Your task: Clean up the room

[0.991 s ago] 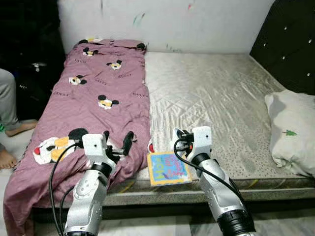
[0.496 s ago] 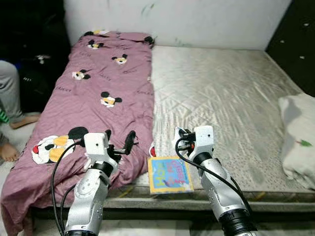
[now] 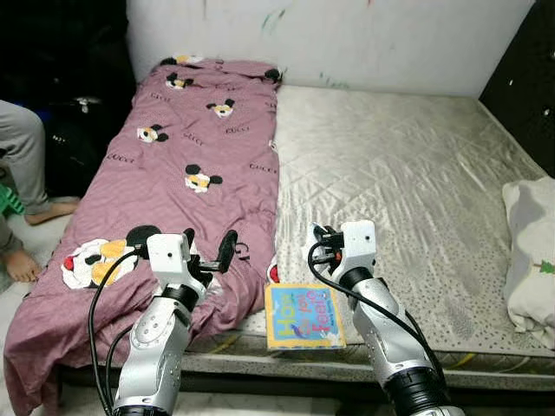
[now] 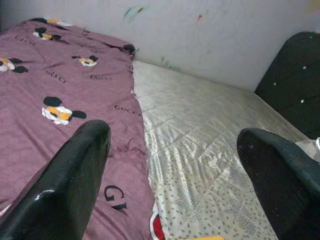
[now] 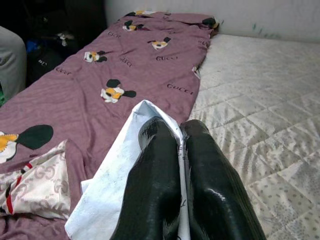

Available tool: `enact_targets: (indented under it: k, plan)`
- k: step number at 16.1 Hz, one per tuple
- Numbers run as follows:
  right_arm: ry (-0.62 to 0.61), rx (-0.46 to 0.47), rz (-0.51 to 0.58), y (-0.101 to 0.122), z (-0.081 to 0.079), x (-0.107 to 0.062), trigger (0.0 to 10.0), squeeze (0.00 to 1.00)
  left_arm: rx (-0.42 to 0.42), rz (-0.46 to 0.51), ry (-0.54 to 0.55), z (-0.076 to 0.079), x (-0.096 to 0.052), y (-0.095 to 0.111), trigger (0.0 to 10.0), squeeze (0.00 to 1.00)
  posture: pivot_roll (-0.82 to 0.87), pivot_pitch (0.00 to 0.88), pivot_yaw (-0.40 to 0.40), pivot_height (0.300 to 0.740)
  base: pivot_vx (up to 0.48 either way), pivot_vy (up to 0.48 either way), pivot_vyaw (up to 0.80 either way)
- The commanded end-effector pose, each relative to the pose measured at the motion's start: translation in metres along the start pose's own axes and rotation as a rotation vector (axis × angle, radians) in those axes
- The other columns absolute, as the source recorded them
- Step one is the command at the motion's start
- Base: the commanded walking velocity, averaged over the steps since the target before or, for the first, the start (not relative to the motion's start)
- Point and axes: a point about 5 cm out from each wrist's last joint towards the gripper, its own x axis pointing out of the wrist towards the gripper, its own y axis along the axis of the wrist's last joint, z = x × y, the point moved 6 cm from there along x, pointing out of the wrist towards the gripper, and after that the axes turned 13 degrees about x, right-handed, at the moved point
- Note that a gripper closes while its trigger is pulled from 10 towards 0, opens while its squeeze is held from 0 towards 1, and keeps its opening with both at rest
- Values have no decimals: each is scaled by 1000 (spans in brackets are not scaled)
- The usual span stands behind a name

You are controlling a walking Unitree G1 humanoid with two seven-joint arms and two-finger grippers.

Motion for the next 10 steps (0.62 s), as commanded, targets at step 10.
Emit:
enact_targets:
  k: [10]
  plan:
    - [7, -17, -2, 0, 0, 2, 10000, 0, 7, 4, -6, 1, 2, 2, 10000, 0, 39, 0, -46, 740, 327, 0, 0]
